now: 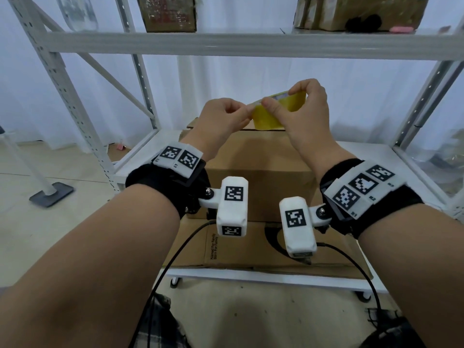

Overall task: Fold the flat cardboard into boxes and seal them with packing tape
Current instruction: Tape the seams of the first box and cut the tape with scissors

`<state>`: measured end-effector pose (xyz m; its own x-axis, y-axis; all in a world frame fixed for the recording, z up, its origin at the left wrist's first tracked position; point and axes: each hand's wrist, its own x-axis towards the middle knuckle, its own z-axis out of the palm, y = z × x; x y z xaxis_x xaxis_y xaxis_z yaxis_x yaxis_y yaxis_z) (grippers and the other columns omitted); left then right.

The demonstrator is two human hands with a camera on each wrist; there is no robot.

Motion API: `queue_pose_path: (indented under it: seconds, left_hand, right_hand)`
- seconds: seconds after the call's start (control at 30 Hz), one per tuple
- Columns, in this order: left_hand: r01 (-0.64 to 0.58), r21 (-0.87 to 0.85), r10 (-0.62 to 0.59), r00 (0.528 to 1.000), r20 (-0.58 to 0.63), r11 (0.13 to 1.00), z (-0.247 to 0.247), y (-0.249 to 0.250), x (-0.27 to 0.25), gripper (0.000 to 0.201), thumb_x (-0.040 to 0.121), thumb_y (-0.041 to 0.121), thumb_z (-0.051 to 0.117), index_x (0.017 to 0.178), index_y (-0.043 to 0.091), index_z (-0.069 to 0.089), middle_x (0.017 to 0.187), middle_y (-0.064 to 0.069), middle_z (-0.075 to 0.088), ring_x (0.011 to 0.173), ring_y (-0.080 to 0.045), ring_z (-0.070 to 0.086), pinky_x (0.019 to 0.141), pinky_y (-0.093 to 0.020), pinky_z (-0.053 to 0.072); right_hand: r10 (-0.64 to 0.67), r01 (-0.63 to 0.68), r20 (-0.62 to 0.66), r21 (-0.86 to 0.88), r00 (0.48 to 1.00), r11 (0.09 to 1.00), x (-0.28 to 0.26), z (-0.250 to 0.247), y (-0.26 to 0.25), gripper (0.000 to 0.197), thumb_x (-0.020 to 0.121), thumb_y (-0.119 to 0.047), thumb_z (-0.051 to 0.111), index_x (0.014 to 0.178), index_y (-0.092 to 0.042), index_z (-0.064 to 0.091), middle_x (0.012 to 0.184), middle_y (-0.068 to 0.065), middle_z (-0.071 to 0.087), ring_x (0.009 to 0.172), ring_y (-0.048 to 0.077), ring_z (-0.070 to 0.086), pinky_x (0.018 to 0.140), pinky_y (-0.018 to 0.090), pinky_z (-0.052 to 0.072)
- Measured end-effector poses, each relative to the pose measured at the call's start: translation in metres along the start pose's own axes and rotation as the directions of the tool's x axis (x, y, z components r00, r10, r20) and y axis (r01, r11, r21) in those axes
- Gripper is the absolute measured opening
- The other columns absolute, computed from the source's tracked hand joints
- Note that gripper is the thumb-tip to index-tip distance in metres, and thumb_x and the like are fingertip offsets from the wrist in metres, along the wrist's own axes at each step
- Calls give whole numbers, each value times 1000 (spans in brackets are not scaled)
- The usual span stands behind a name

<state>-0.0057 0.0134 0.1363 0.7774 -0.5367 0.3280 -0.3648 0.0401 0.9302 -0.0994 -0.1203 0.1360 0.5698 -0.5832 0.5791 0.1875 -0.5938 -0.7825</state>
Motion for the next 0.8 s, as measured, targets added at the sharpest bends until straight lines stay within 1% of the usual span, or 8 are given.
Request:
queue_pose_path:
  seconds: [0.1, 0.2, 0.3, 0.4, 0.47, 0.57, 0.63, 0.8]
  left_hand:
    - [8, 20, -9, 1000, 15, 1000, -3, -2, 0, 22, 82, 30, 73, 75, 11, 66, 85, -15, 67, 86, -22, 65, 94, -44, 53]
    - [33, 24, -34, 999, 37, 999, -6, -2, 1, 18, 83, 24, 73, 75, 9, 68, 84, -15, 65, 85, -22, 63, 96, -45, 51]
    - [82, -39, -79, 994, 77, 996, -7, 1, 0, 14, 84, 16, 71, 77, 5, 67, 86, -15, 66, 90, -24, 64, 97, -39, 51]
    - [112, -81, -104, 990, 97, 990, -5, 6, -2, 14, 91, 7, 61, 81, -2, 64, 87, -14, 64, 90, -21, 63, 94, -32, 53]
    - [108, -70, -102, 991, 83, 992, -2, 8, -2, 15, 92, 6, 58, 85, -6, 62, 88, -17, 60, 87, -20, 62, 95, -35, 53]
    - [114, -39, -112, 993, 47, 993, 0, 7, -3, 15, 86, 11, 60, 89, -3, 63, 83, -16, 57, 82, -20, 60, 97, -44, 49]
    - [118, -6, -118, 993, 16, 993, 0, 5, -3, 19, 81, 17, 61, 87, -2, 63, 79, -14, 60, 80, -19, 60, 96, -43, 49]
    - [94, 71, -90, 994, -64, 993, 5, 2, -4, 12, 85, 13, 57, 83, 2, 62, 73, -4, 63, 81, -18, 62, 92, -41, 51]
  right_hand:
    - [-27, 27, 18, -15, 999, 1000, -1, 1, 0, 46, 78, -37, 79, 103, -22, 43, 114, -2, 43, 93, -2, 43, 74, -1, 36]
    - [-47, 48, 30, -31, 998, 998, -2, 1, 1, 47, 77, -36, 80, 102, -22, 43, 113, -1, 42, 93, -3, 43, 75, -1, 36]
    - [-55, 56, 40, -25, 998, 998, -2, 0, 1, 45, 77, -35, 80, 101, -22, 44, 113, -1, 42, 94, -2, 43, 77, 1, 37]
    - [-53, 53, 41, -15, 998, 998, -2, -1, 1, 44, 78, -34, 79, 101, -21, 44, 113, 0, 42, 93, -3, 43, 76, 0, 36]
    - [-54, 55, 40, -9, 998, 998, -2, -1, 0, 43, 78, -33, 79, 100, -20, 45, 113, 0, 43, 93, -4, 43, 76, 0, 36]
    - [-61, 61, 43, -14, 997, 998, -2, -1, 0, 42, 77, -34, 80, 99, -20, 47, 111, -1, 44, 94, -3, 43, 75, 0, 35]
    - [-55, 56, 51, -19, 997, 998, -3, 0, -1, 42, 77, -35, 80, 99, -20, 48, 110, -2, 43, 93, -4, 43, 75, -1, 34]
    - [-35, 37, 47, -35, 998, 999, -4, 1, -1, 42, 76, -38, 80, 98, -23, 47, 110, -3, 43, 92, -4, 43, 75, -1, 35]
